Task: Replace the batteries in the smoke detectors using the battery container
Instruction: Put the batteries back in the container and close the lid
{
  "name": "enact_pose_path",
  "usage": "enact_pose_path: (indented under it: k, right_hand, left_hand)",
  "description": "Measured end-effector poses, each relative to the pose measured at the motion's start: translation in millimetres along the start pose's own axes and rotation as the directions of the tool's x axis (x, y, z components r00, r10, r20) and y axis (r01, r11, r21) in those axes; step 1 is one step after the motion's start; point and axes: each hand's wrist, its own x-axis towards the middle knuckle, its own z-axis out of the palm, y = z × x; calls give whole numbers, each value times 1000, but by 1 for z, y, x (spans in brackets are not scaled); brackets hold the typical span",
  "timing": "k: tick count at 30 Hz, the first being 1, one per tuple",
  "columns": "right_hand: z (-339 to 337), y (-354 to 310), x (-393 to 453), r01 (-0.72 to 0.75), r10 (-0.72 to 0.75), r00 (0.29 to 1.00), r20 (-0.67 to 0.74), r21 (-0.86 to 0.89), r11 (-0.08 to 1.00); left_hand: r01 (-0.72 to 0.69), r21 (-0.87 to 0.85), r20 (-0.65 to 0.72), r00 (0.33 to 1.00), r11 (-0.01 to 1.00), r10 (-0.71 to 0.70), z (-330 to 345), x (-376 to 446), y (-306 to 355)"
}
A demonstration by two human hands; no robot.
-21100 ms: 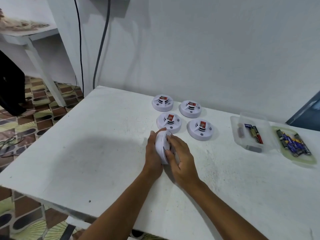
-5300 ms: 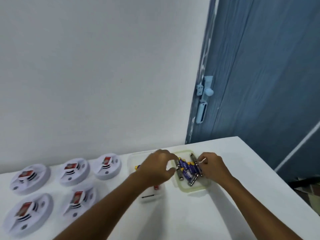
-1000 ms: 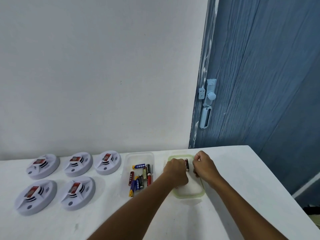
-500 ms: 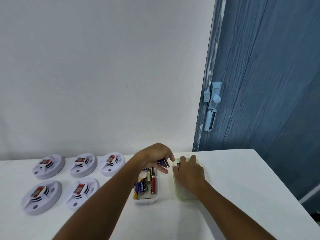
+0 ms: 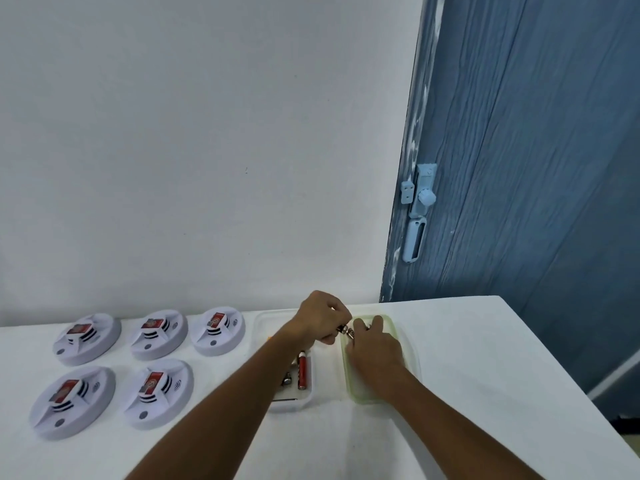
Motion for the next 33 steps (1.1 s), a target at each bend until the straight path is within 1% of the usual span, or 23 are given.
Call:
enact_pose_path:
  k: [2,5,9,12,14,15,16,18,19,20,23,24,26,27,28,29,31,32,33]
  right_hand:
    - [-2,0,3,8,-8,1000,5,6,1000]
    - [-7,4,6,52,-53,997,62,30,998]
    - [-10,12,11,130,-135,987,90,59,990]
    - [-14,17,10,163,-171,977,126,72,984]
    - [-18,22,9,168,-188,974,123,158,973]
    - [-20,25,8,156,-186,976,114,233,960]
    - [-22,27,9,124,-169,980,104,346,930]
    - [-26,30,11,27,-106,989,107,571,821]
    - [-29,28,12,-6,-78,991,108,622,783]
    - [-29,28,14,-14,-67,992,104,636,772]
    - [-21,24,12,37,-115,987,109,545,838]
    - [-19,22,12,36,-107,990,96,554,832]
    - [-17,20,12,18,-59,997,45,617,787]
    - [-22,16,11,12,-22,1000,7,650,759]
    - [-28,11,10,6,4,1000,-13,710,704]
    - [-35,3,8,-16,8,1000,14,786,618]
    - [-50,-18,0,-120,-62,985,162,895,429]
    - [-56,-28,-3,-166,-125,965,232,903,397]
    - [-61,-38,-7,-179,-187,942,278,889,422]
  left_hand:
    - [-6,-10,31,999,1000,6,-2,-3,1]
    - [-16,-20,50,999,1000,17,-5,-5,0]
    - [-22,-15,38,999,1000,22,-11,-7,0]
    - [-38,39,17,999,999,38,-17,-10,-1]
    - [-80,132,-4,997,988,81,-24,-13,0]
    - [-109,210,-9,994,972,113,-29,-15,0]
    - [-133,301,-10,990,944,142,-34,-16,0]
    - [-146,468,-3,986,872,167,-45,-20,-3]
    - [-138,530,-1,987,837,163,-51,-22,-6]
    - [-128,578,6,988,806,153,-55,-24,-8]
    - [-101,674,9,992,732,128,-59,-31,-16]
    - [-104,694,6,990,713,138,-58,-32,-20]
    - [-103,719,8,990,687,140,-54,-31,-26]
    - [-94,732,18,993,674,119,-51,-32,-28]
    - [-85,751,32,995,655,92,-50,-32,-30]
    - [-70,768,46,997,636,54,-50,-33,-31]
    - [-34,779,73,997,627,-36,-51,-36,-28]
    - [-16,764,87,993,646,-77,-53,-37,-25]
    - [7,736,97,988,677,-116,-56,-39,-21]
